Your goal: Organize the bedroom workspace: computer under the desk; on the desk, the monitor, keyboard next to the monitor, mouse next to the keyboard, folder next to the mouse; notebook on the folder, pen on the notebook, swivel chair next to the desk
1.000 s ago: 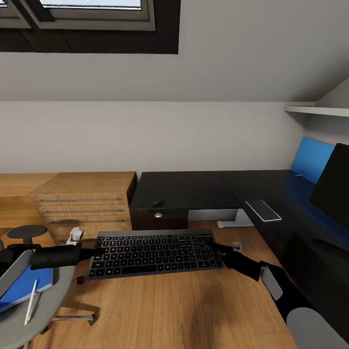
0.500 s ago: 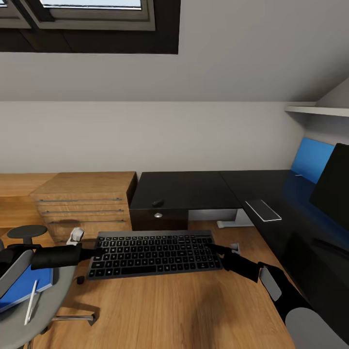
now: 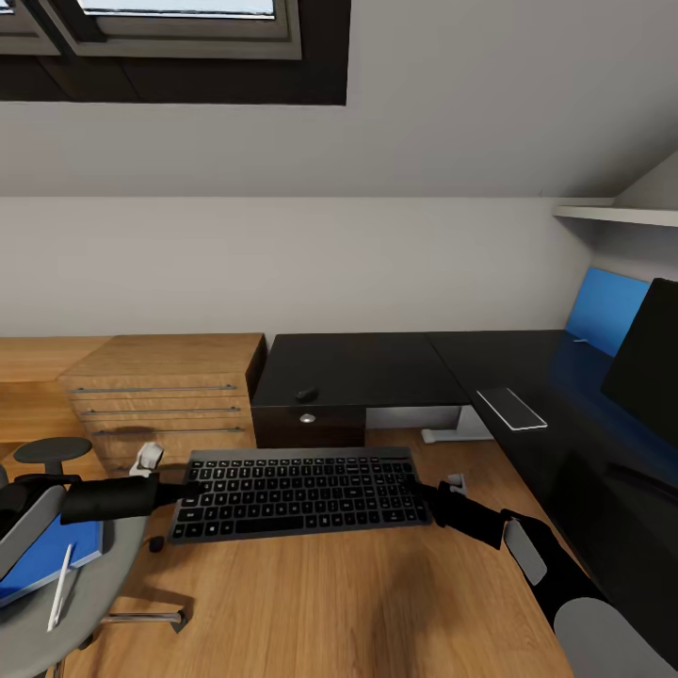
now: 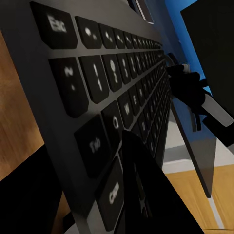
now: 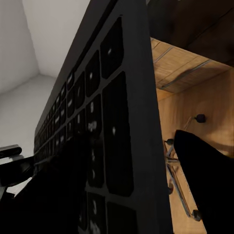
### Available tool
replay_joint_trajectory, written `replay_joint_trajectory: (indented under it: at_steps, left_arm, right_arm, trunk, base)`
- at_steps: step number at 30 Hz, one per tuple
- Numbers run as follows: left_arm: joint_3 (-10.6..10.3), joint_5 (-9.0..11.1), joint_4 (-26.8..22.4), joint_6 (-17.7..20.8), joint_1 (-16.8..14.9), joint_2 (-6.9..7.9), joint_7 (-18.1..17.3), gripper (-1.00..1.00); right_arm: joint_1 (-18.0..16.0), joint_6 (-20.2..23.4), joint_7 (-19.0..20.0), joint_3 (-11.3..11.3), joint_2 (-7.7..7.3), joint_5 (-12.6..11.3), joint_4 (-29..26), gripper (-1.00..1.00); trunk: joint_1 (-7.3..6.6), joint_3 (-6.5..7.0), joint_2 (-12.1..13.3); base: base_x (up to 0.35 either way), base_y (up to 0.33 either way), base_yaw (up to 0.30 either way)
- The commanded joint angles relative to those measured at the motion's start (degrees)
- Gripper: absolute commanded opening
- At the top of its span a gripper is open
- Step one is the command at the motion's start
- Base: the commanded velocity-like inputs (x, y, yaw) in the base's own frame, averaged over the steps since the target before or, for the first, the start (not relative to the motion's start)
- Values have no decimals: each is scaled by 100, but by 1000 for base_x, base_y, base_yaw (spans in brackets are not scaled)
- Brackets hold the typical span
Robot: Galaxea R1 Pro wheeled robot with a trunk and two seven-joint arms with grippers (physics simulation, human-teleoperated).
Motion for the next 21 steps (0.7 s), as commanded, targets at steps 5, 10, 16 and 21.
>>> replay_joint_trajectory:
  at_steps: [5, 10, 16, 21]
  left_arm:
    - [-13, 85, -4, 65, -5, 0, -11, -100]
    - [-13, 85, -5, 65, -5, 0, -10, -100]
    - [-13, 85, -13, 71, -5, 0, -8, -100]
    - [-16, 85, -14, 73, -5, 0, -4, -100]
  right_arm:
    - [-2, 74, 20, -4, 6, -33, 0, -100]
    - [-2, 73, 20, -4, 6, -31, -1, -100]
    - [-2, 73, 20, -2, 6, -29, -1, -100]
    - [-2, 71, 20, 2, 6, -28, -1, -100]
  trunk:
    - [0, -6, -4]
    - [0, -6, -4]
    - [0, -6, -4]
    - [0, -6, -4]
  base:
    - [0, 0, 0]
    - [0, 0, 0]
    - [0, 0, 0]
    - [0, 0, 0]
